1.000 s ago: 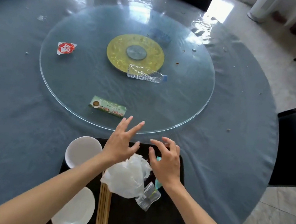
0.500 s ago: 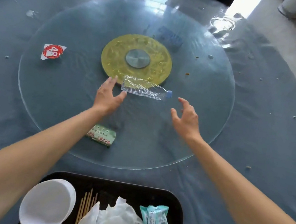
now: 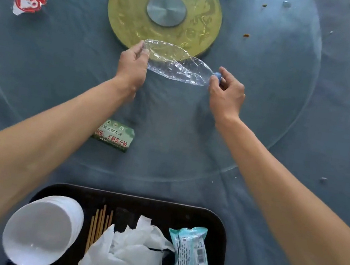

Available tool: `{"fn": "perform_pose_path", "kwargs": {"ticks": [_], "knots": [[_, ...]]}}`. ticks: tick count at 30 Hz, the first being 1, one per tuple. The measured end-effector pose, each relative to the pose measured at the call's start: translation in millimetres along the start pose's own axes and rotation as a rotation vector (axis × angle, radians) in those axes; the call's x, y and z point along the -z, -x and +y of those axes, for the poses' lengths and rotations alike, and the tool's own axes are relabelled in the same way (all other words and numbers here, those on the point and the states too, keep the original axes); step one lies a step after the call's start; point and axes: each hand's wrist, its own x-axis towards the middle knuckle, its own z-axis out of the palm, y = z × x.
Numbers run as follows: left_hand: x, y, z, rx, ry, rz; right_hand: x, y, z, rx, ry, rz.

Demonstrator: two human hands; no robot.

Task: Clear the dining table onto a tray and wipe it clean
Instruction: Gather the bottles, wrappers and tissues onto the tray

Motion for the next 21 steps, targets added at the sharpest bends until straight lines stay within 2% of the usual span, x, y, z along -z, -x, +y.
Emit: {"fn": "perform_pose_path", "kwargs": {"ticks": [8,14,21], "knots": [[30,110,10,-0.102,0.014,-0.048,51,92,-16,-0.012,-0.057,0.08],[78,220,-8,-0.083,0.106,-0.015,82,214,-18,0.0,-0.122,0.096],[134,324,-45,-0.119,0.021,-0.077,101,358,16,-0.02,-0.1,0.124]]}}
